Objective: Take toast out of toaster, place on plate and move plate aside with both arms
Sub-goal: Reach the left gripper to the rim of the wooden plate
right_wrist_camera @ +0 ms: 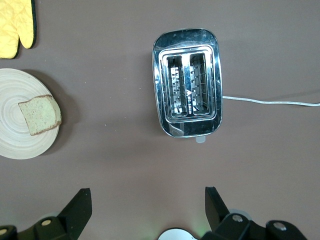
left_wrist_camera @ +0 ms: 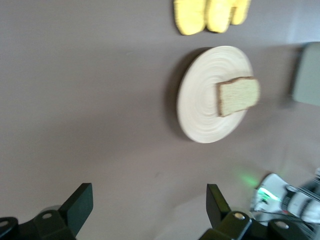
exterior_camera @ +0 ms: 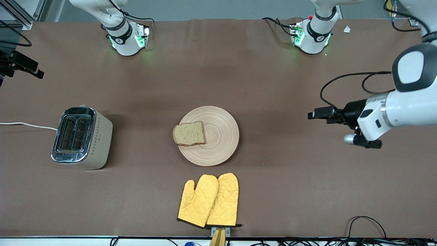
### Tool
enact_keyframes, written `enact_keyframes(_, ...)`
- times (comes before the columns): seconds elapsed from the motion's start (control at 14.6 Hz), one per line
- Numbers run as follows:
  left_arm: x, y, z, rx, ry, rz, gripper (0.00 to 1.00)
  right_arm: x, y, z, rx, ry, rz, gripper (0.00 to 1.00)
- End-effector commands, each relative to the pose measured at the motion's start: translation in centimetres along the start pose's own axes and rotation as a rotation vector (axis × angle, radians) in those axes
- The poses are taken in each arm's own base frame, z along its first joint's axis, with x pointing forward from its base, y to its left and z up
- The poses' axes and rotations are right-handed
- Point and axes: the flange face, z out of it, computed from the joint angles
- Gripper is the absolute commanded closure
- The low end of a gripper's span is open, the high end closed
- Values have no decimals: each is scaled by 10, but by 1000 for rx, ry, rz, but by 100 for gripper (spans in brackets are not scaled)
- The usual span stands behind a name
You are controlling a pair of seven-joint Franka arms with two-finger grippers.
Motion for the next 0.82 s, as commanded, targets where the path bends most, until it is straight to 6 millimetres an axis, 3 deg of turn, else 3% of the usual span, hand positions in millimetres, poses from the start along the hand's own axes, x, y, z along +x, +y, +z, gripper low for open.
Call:
enact_keyframes(0.0, 34, 6, 58, -89, 14, 70, 0, -10, -6, 2, -21, 15, 14, 0)
enact_keyframes(0.21, 56, 22, 125, -122, 44, 87, 0, -9, -8, 2, -11, 9, 15, 0)
enact_keyframes(0.41, 69, 14, 175, -202, 32, 98, 5, -9, -10, 5, -11, 6, 10, 0)
enact_keyframes(0.55, 72, -4, 223, -337, 3, 176, 16, -9, -12, 3, -14, 11, 5, 0)
enact_keyframes(0.75, 70, -36, 282, -492, 32, 227, 19, -7, -12, 4, -17, 15, 4, 0)
